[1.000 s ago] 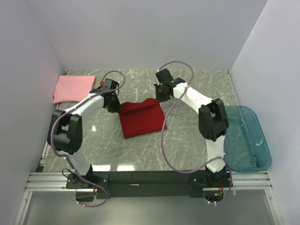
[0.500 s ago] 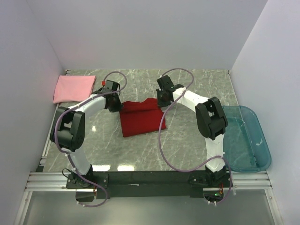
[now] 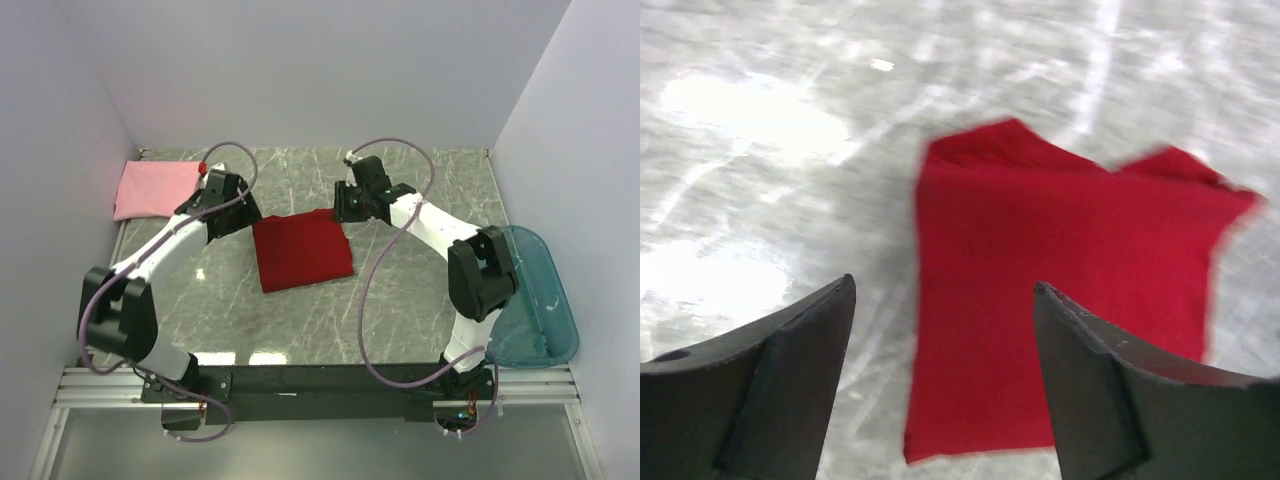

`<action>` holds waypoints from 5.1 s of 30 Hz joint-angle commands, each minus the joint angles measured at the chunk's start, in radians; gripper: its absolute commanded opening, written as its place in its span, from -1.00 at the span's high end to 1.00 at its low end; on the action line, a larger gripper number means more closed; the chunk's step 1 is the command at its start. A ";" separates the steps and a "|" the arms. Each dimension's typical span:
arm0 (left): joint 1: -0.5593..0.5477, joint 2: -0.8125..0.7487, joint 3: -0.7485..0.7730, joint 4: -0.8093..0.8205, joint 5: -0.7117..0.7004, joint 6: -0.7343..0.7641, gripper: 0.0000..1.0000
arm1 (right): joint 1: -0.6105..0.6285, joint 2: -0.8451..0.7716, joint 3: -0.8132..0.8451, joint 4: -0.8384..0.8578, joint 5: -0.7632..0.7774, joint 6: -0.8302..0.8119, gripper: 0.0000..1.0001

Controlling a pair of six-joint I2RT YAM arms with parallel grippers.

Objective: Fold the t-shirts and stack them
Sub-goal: Fold the tshirt, then neatly place the folded tshirt to the corner

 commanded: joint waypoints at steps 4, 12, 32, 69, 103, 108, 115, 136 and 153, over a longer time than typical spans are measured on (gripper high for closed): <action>-0.055 -0.056 -0.171 0.263 0.195 -0.030 -0.26 | -0.008 0.030 -0.001 0.156 -0.340 -0.110 0.13; 0.020 0.139 -0.070 0.421 0.297 -0.058 -0.03 | -0.073 0.266 0.177 0.269 -0.605 0.029 0.14; 0.164 0.494 0.135 0.438 0.363 -0.053 -0.18 | -0.227 0.544 0.272 0.632 -0.782 0.503 0.13; 0.100 -0.178 -0.705 0.592 0.507 -0.369 -0.16 | -0.238 0.207 -0.449 0.607 -0.903 0.257 0.14; 0.430 -0.401 -0.442 -0.065 0.156 -0.030 -0.99 | 0.643 0.237 0.249 -0.153 0.379 -0.348 -0.12; 0.442 -0.392 -0.442 -0.057 0.177 -0.030 -0.99 | 0.673 0.328 0.317 -0.202 0.401 -0.364 -0.09; 0.443 -0.392 -0.448 -0.047 0.197 -0.029 -0.99 | 0.690 0.401 0.309 -0.192 0.459 -0.388 0.03; 0.385 -0.301 -0.536 0.234 0.607 -0.185 -0.99 | 0.591 0.058 0.048 0.089 0.244 -0.296 1.00; 0.102 -0.051 -0.560 0.567 0.542 -0.522 -0.99 | 0.549 0.009 -0.042 0.187 0.152 -0.222 1.00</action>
